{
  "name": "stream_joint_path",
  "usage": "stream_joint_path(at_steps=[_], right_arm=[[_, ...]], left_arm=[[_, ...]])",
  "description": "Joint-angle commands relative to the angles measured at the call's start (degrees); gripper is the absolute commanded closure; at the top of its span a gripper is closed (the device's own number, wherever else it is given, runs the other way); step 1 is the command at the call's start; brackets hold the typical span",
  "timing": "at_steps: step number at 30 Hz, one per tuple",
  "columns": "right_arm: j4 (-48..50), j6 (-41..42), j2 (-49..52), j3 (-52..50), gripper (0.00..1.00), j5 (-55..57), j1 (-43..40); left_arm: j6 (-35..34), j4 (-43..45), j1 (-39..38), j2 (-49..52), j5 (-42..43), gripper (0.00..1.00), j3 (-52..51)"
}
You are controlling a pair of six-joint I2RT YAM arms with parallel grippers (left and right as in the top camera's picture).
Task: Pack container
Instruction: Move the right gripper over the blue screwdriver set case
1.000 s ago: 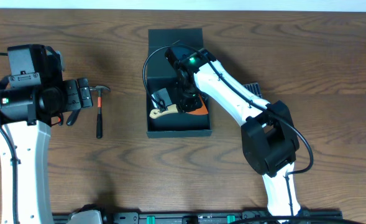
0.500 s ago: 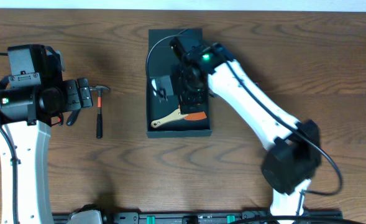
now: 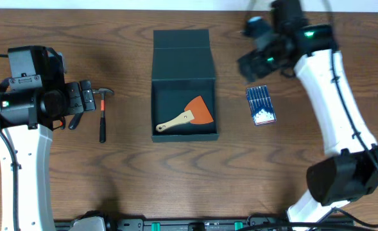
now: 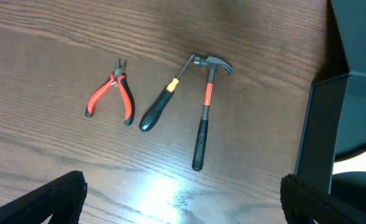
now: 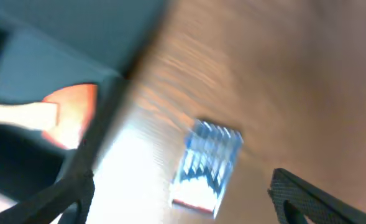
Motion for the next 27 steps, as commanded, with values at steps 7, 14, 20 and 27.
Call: stream_joint_path(at_steps=[7, 14, 20, 27], right_arm=[[-6.8, 9.31, 9.09, 0.13, 0.02, 0.17, -4.76], [-7.65, 3.06, 15.19, 0.11, 0.01, 0.85, -4.02], [-7.17, 2.43, 18.03, -1.01, 0.01, 2.05, -4.33], [-1.55, 3.96, 18.25, -8.31, 0.01, 3.87, -4.04]], left_arm=[[0.96, -0.17, 0.35, 0.31, -0.68, 0.02, 0.9], [0.96, -0.17, 0.35, 0.31, -0.68, 0.02, 0.9], [0.96, -0.17, 0.35, 0.31, -0.68, 0.02, 0.9], [0.96, -0.17, 0.35, 0.31, -0.68, 0.02, 0.9]])
